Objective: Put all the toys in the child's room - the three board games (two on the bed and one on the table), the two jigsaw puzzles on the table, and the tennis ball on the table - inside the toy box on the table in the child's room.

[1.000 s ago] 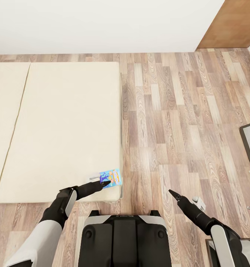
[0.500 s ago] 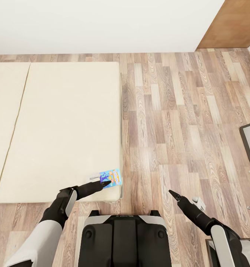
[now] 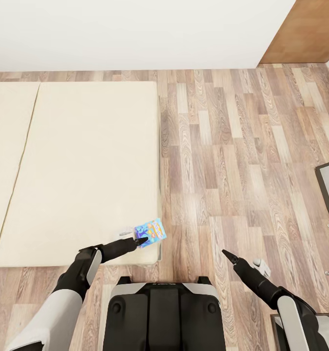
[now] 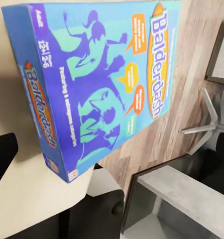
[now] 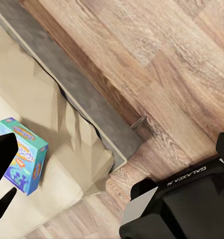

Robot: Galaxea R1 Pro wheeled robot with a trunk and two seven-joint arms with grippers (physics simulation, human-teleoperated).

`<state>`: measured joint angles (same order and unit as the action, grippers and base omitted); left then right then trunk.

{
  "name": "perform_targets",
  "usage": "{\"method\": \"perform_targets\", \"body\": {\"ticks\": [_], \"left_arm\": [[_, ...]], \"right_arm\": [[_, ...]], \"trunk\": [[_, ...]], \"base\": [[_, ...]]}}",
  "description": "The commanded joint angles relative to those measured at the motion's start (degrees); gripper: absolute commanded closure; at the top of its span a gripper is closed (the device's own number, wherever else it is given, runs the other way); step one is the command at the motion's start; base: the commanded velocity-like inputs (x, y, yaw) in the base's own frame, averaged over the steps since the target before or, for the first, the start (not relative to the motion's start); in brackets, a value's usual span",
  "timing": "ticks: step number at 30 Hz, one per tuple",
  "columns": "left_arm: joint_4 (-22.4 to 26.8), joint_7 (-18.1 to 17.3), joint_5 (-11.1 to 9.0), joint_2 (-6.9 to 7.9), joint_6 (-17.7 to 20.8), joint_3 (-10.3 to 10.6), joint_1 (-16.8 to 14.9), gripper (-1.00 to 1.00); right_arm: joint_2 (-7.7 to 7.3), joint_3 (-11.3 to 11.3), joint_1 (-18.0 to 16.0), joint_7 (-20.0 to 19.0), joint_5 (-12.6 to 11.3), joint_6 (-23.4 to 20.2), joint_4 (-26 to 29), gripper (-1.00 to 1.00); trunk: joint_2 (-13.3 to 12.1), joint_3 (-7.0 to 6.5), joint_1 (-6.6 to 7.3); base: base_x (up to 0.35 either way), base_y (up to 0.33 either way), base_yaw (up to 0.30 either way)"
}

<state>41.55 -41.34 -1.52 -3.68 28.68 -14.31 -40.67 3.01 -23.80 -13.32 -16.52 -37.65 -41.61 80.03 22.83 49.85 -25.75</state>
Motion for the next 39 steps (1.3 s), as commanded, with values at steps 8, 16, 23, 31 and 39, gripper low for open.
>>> {"method": "perform_targets", "body": {"ticks": [8, 16, 23, 31, 39], "left_arm": [[0.02, -0.23, -0.15, -0.13, 0.48, -0.29, -0.03, -1.0], [0.13, -0.29, -0.15, 0.01, 0.45, -0.28, -0.03, -1.0], [1.53, -0.62, -0.2, 1.44, 1.31, -0.49, -0.03, -1.0], [3.39, -1.05, -2.23, 4.37, 5.78, -1.51, -0.03, -1.0], [3.97, -1.5, -2.62, 7.3, 8.39, -1.73, -0.03, -1.0]], "right_arm": [[0.06, -0.19, -0.05, -0.26, 0.03, -0.4, 0.03, -1.0], [0.06, -0.19, -0.04, -0.33, 0.03, -0.4, 0.03, -1.0], [0.12, -0.18, -0.04, -0.27, 0.11, -0.4, 0.03, -1.0], [0.08, -0.19, -0.04, -0.26, 0.12, -0.4, -0.05, -1.0], [0.06, -0.19, -0.09, -0.26, 0.09, -0.4, -0.05, -1.0]], "trunk": [[0.09, 0.06, -0.03], [0.09, 0.06, -0.03], [0.09, 0.06, -0.03], [0.09, 0.06, -0.03], [0.09, 0.06, -0.03]], "base": [[0.0, 0.0, 0.0], [0.0, 0.0, 0.0], [0.0, 0.0, 0.0], [0.0, 0.0, 0.0], [0.0, 0.0, 0.0]]}}
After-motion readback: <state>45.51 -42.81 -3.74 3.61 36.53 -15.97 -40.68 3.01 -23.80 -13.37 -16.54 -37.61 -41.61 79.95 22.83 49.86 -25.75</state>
